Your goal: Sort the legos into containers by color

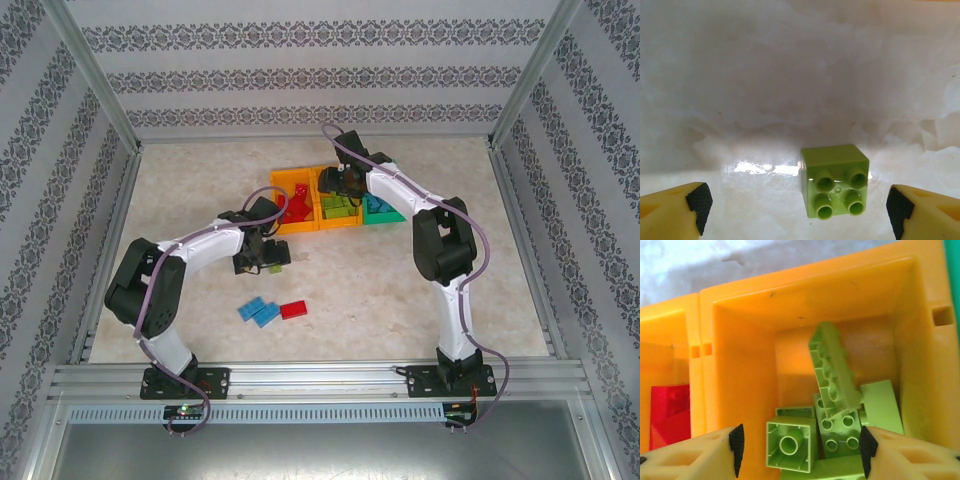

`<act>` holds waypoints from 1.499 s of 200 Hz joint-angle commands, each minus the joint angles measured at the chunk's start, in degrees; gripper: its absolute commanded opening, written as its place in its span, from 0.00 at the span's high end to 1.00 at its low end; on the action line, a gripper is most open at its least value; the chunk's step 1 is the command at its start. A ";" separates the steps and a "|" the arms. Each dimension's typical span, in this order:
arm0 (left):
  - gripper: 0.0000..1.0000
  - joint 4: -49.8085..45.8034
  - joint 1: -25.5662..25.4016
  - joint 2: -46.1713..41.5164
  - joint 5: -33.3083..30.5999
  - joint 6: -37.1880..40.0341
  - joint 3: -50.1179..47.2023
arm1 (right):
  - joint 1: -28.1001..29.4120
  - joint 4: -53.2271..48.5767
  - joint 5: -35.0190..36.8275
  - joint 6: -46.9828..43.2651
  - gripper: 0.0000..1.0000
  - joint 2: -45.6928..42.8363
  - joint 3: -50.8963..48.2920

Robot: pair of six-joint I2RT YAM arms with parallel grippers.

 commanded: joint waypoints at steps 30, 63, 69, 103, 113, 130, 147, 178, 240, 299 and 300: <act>0.13 0.02 -1.24 3.86 0.67 -0.40 3.05 | 1.25 3.66 -3.15 2.98 0.30 -8.96 -7.00; 0.23 -0.98 -2.09 6.54 0.57 -0.31 5.28 | 2.10 5.24 -1.16 3.85 0.28 -15.84 -13.26; 0.27 -1.18 -2.28 7.00 0.45 -0.25 5.63 | 2.01 5.72 -0.54 3.87 0.28 -17.12 -14.59; 0.35 -1.67 -3.01 8.79 -0.32 -0.19 7.44 | 0.22 7.06 3.21 2.74 0.27 -23.84 -22.43; 0.40 -1.62 -3.12 9.44 -0.19 -0.17 8.01 | -0.86 7.68 3.86 2.36 0.27 -25.10 -24.63; 0.51 -1.92 -3.40 10.43 -0.10 -0.02 8.80 | -2.81 7.91 3.83 1.39 0.27 -25.67 -26.95; 0.61 -2.09 -3.62 10.71 -0.18 0.02 9.26 | -3.99 7.84 4.43 0.10 0.27 -25.29 -28.46; 0.70 -2.30 -3.79 9.76 -0.42 0.06 8.91 | -4.84 8.37 4.48 -1.40 0.26 -22.92 -29.42; 0.73 -3.18 -4.19 7.58 -0.73 0.27 8.13 | -4.35 7.10 3.98 -4.30 0.30 -14.12 -23.37; 0.73 -3.95 -4.15 4.94 -2.44 -0.09 5.98 | -0.80 6.56 5.05 -7.10 0.69 -10.27 -21.53; 0.74 -3.96 -4.15 4.91 -2.52 -0.05 5.91 | -0.71 6.57 5.06 -7.07 0.69 -10.28 -21.57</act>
